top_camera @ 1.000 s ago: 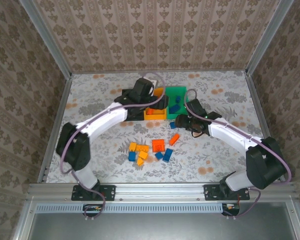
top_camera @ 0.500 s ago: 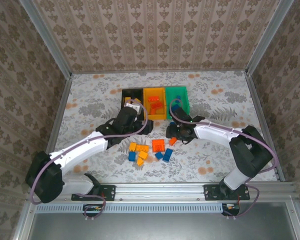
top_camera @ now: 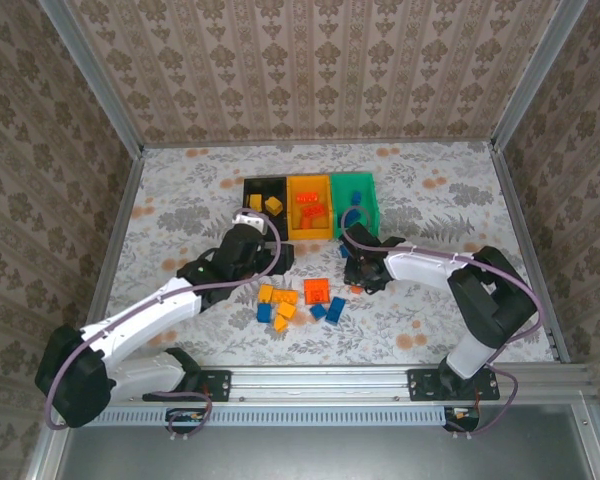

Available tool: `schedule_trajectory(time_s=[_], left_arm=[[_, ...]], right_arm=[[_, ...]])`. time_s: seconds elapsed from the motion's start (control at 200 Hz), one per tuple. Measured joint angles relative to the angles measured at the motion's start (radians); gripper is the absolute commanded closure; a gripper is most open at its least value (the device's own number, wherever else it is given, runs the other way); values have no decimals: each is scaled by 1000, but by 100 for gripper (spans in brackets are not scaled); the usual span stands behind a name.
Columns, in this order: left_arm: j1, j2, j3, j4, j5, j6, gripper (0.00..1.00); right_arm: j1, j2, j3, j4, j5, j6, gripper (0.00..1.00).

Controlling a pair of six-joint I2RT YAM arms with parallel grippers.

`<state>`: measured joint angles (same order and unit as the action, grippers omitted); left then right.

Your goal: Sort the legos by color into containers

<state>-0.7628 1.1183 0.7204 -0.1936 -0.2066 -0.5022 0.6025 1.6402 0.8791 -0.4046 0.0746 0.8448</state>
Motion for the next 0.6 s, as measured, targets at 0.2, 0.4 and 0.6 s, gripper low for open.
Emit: schedule_trajectory(time_s=[0.2, 0.4, 0.6], left_arm=[[25, -18, -26, -4, 0, -3, 0], [45, -59, -64, -14, 0, -22, 0], [64, -91, -84, -46, 1, -30, 0]], right_arm=[[-54, -96, -40, -41, 6, -47, 87], [-75, -219, 24, -99, -13, -159, 88], [-48, -126, 286, -109, -58, -239, 87]])
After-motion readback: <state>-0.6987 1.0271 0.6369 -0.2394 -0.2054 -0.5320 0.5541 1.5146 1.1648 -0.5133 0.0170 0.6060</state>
